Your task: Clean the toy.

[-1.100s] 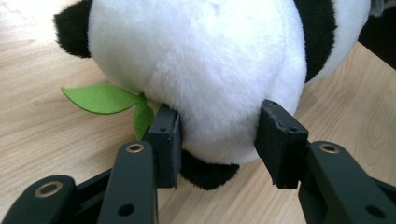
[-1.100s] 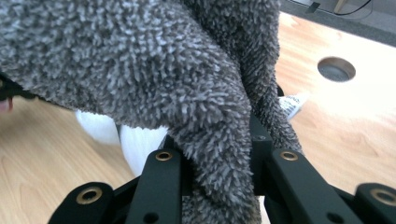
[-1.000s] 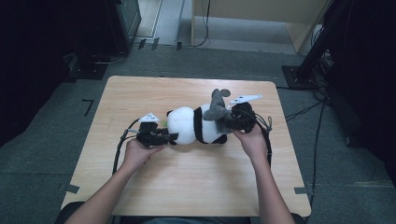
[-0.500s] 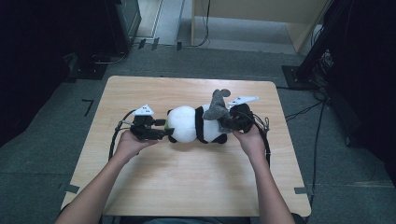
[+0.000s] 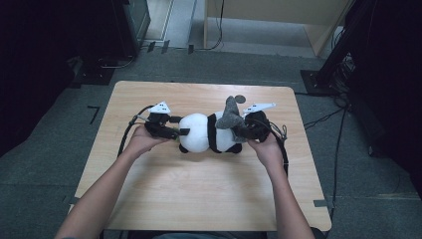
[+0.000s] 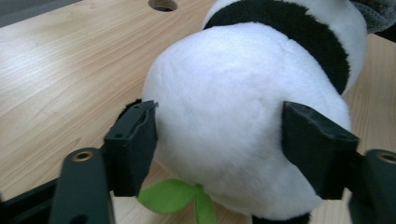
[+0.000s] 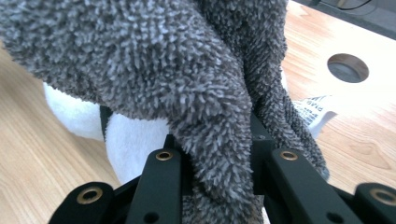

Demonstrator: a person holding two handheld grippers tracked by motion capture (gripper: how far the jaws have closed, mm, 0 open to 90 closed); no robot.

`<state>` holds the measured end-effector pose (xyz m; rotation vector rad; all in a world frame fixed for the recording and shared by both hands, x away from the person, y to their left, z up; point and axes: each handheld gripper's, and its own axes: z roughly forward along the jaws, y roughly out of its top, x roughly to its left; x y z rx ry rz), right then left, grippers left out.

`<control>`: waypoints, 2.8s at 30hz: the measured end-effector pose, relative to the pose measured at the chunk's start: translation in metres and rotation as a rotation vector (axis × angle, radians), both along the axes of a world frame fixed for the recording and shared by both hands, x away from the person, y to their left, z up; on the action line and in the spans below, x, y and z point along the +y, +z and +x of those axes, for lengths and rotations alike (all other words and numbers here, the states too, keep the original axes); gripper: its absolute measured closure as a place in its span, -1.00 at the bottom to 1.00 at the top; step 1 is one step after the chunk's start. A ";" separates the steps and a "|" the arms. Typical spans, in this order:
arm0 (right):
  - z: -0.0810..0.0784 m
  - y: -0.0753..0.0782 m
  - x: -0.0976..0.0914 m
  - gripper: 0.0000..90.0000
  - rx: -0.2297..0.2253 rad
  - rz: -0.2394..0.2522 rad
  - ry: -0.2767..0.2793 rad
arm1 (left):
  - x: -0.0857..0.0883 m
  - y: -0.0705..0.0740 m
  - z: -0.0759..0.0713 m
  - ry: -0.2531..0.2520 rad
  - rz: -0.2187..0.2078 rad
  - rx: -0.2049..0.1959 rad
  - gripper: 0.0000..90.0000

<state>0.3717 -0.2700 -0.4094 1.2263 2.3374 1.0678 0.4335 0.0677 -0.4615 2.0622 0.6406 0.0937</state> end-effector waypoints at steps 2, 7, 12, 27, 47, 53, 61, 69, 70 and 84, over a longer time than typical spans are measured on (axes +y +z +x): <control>0.000 -0.001 0.000 0.66 -0.001 0.000 0.005 | 0.000 -0.006 0.006 0.020 -0.010 0.017 -0.71; 0.000 -0.003 0.002 0.66 -0.005 0.012 0.034 | -0.002 -0.017 0.007 -0.030 -0.014 0.014 -0.97; -0.001 -0.003 0.005 0.66 -0.028 0.004 0.055 | -0.011 -0.019 -0.004 -0.128 0.028 -0.013 -1.00; -0.001 -0.008 0.011 0.66 -0.102 -0.012 0.017 | -0.013 -0.024 -0.004 -0.123 0.012 0.030 -0.70; -0.019 0.021 0.002 0.63 -0.117 0.135 -0.050 | -0.004 0.004 -0.035 0.065 -0.081 0.183 0.08; -0.032 0.031 0.034 0.63 -0.105 0.128 0.044 | 0.000 0.012 -0.043 0.118 -0.130 0.171 0.12; -0.048 0.022 0.086 0.62 -0.042 0.136 0.192 | -0.009 0.008 -0.049 0.197 -0.192 0.222 0.14; -0.038 -0.002 0.083 0.64 0.016 0.097 0.158 | -0.022 -0.006 -0.058 0.163 -0.117 0.200 0.12; -0.036 -0.002 0.079 0.64 0.015 0.101 0.147 | -0.022 -0.007 -0.059 0.157 -0.110 0.193 0.12; -0.040 -0.007 0.084 0.68 0.023 0.045 0.167 | -0.023 -0.003 -0.063 0.162 -0.108 0.177 0.20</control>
